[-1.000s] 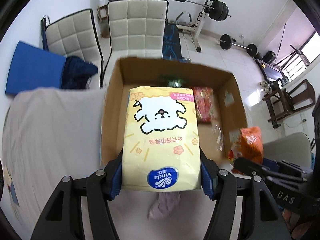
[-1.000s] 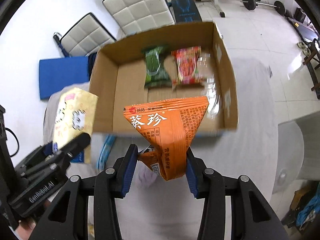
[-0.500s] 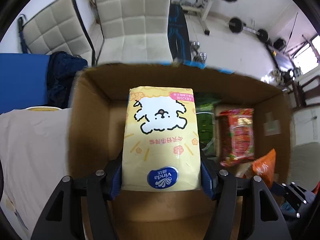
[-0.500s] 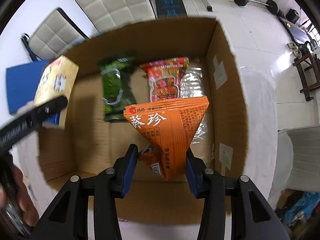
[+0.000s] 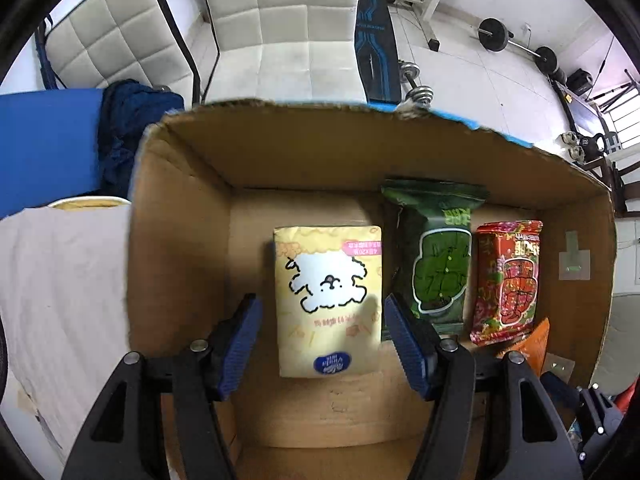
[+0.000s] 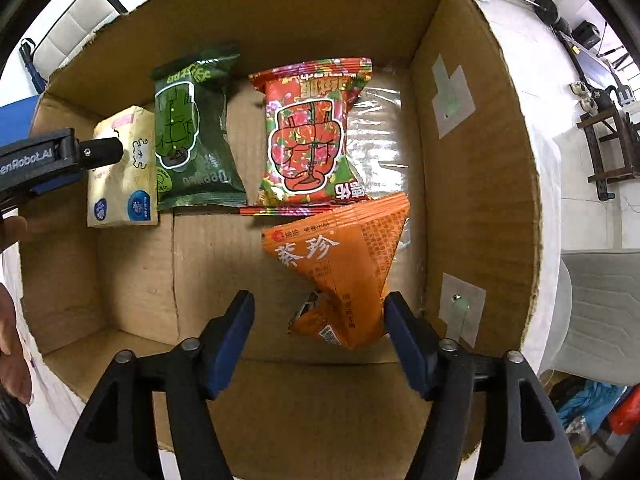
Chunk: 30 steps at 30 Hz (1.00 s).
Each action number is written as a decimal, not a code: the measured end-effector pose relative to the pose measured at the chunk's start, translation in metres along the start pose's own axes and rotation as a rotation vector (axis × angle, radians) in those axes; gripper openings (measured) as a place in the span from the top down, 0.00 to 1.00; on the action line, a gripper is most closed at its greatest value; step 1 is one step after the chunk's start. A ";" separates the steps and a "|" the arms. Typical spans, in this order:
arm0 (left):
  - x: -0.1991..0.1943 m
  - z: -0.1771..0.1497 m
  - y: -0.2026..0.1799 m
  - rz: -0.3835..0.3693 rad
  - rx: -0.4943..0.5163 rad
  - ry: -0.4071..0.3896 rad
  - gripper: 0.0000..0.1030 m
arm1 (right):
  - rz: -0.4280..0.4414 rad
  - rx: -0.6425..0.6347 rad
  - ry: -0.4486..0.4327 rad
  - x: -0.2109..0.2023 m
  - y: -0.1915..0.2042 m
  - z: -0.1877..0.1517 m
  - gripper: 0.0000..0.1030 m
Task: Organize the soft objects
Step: 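Carry the tissue pack and orange bag into the box and release both, then grasp the blue stick snack with the left gripper while the right grasps the lavender sock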
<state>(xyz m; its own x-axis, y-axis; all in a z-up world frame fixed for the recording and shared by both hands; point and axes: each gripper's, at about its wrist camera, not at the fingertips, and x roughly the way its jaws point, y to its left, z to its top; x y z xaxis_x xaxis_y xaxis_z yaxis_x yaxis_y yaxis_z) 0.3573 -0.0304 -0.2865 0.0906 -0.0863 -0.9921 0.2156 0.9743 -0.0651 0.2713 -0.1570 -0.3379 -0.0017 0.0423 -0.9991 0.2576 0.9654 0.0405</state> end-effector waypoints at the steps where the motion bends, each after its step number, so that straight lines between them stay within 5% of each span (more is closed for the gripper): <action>1: -0.004 -0.001 -0.001 0.001 0.003 -0.006 0.40 | -0.001 -0.002 -0.005 -0.003 0.001 0.000 0.21; 7: -0.037 -0.021 0.002 0.010 0.022 -0.064 0.33 | 0.002 0.007 -0.043 -0.022 0.006 -0.005 0.07; 9: -0.048 -0.030 0.003 0.029 0.026 -0.086 0.10 | -0.001 0.003 -0.065 -0.034 0.012 -0.008 0.00; 12: -0.064 -0.047 0.006 0.035 0.033 -0.122 0.05 | -0.016 -0.013 -0.094 -0.044 0.017 -0.013 0.00; 30: -0.143 -0.136 0.007 0.036 0.009 -0.305 0.05 | -0.040 -0.016 -0.288 -0.124 0.035 -0.087 0.00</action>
<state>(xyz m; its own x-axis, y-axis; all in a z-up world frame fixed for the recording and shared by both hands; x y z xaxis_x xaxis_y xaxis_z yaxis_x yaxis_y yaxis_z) 0.2135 0.0171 -0.1596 0.3858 -0.1115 -0.9158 0.2154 0.9761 -0.0281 0.1963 -0.1061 -0.2115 0.2636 -0.0681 -0.9622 0.2475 0.9689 -0.0008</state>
